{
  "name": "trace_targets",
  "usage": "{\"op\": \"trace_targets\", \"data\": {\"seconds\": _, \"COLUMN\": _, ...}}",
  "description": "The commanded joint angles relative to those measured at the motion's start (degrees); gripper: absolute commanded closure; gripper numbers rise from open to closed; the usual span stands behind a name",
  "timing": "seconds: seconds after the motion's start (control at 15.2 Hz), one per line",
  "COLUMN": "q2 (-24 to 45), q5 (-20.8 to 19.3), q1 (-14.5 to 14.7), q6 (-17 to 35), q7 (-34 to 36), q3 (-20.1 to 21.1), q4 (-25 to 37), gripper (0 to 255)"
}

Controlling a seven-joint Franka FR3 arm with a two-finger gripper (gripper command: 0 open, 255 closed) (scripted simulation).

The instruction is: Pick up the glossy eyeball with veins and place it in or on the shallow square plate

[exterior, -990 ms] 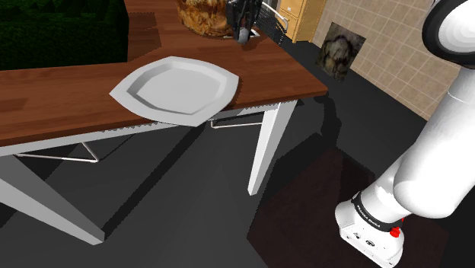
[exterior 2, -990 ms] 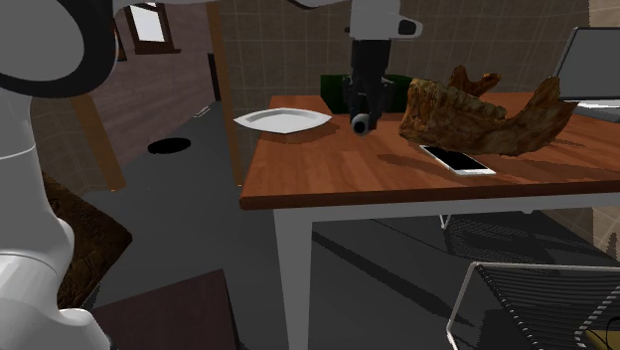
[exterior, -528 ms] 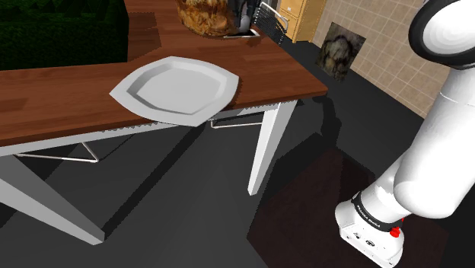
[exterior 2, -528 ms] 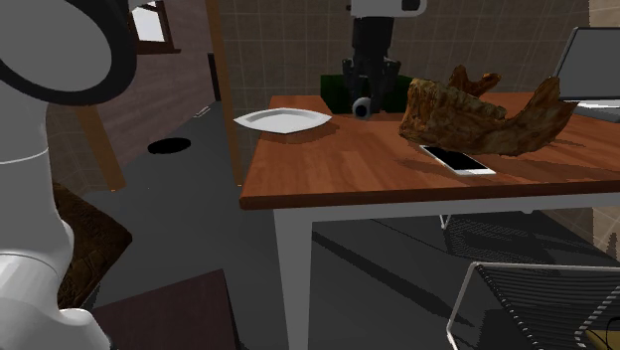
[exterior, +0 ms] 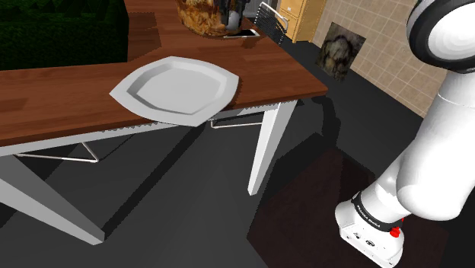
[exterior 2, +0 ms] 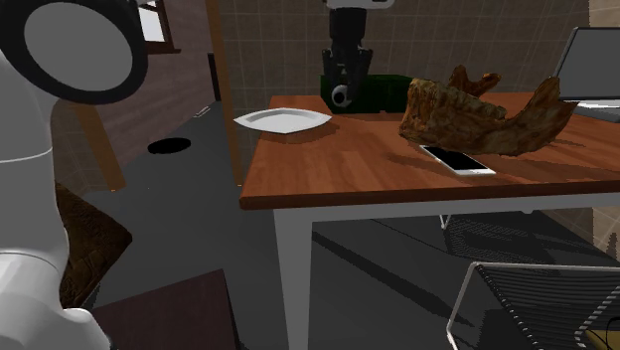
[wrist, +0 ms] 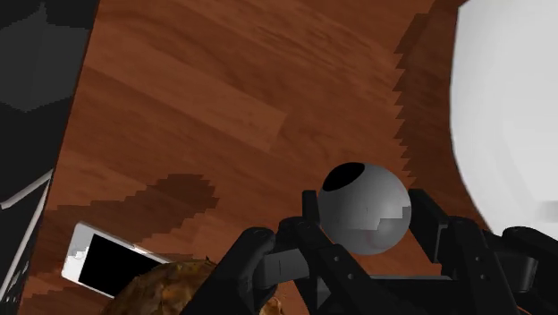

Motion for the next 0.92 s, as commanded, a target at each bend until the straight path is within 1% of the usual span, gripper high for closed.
{"op": "trace_targets", "data": {"seconds": 0.0, "q2": -0.84, "q5": -0.14, "q1": 1.74, "q6": 0.38, "q7": 2.62, "q3": 0.85, "q4": -1.23, "gripper": 255}}
{"op": "trace_targets", "data": {"seconds": 0.26, "q2": -0.33, "q5": -0.72, "q1": 5.52, "q6": -0.09, "q7": 7.87, "q3": 2.57, "q4": -0.32, "gripper": 255}}
{"op": "trace_targets", "data": {"seconds": 0.46, "q2": 0.97, "q5": -1.39, "q1": 8.55, "q6": -0.90, "q7": 11.84, "q3": 3.86, "q4": 1.73, "gripper": 255}}
{"op": "trace_targets", "data": {"seconds": 0.66, "q2": 3.19, "q5": -2.29, "q1": 11.90, "q6": -2.23, "q7": 15.80, "q3": 5.02, "q4": 5.19, "gripper": 255}}
{"op": "trace_targets", "data": {"seconds": 0.86, "q2": 6.65, "q5": -3.55, "q1": 15.74, "q6": -4.37, "q7": 19.66, "q3": 5.99, "q4": 10.70, "gripper": 255}}
